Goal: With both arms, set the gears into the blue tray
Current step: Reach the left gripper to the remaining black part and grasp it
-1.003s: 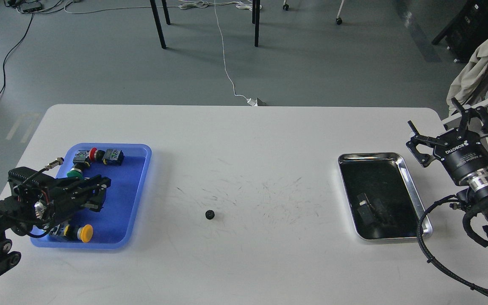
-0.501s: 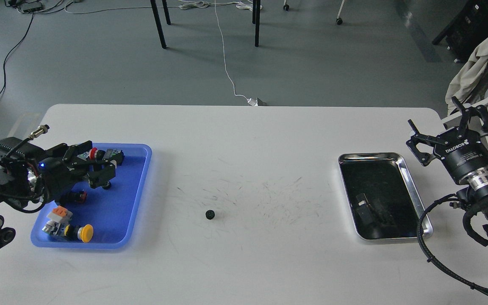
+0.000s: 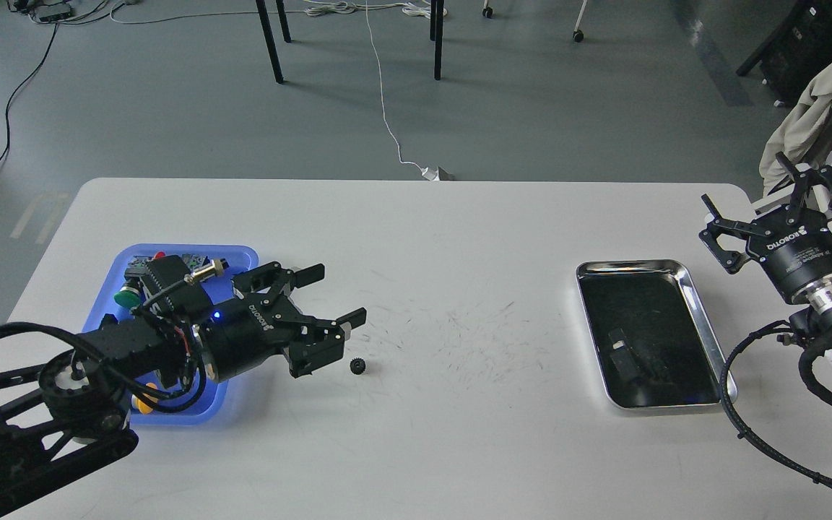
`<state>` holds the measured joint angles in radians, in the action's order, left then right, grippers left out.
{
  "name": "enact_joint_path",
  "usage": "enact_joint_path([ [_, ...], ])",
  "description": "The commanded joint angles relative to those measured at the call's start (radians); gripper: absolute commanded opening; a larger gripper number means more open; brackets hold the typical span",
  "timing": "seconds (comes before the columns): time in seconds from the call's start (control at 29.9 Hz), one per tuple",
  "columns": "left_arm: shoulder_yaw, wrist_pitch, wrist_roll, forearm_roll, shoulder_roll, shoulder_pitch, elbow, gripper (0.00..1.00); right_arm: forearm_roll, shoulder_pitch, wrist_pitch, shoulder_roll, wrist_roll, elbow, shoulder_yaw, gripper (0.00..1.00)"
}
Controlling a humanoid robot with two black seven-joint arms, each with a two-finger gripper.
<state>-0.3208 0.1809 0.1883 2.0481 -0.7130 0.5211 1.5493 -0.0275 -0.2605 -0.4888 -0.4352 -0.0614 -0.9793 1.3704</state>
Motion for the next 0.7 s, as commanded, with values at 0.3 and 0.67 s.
enact_joint_path([
  [0.3,0.008,0.002,0.000,0.134,0.239,-0.066,-0.241,0.91,0.000,-0.002,0.000,-0.010,0.000,-0.001,0.003,0.97],
  [0.67,0.005,0.015,0.011,0.134,0.273,-0.115,-0.318,0.76,-0.002,-0.002,0.000,-0.010,0.000,-0.001,-0.001,0.97],
])
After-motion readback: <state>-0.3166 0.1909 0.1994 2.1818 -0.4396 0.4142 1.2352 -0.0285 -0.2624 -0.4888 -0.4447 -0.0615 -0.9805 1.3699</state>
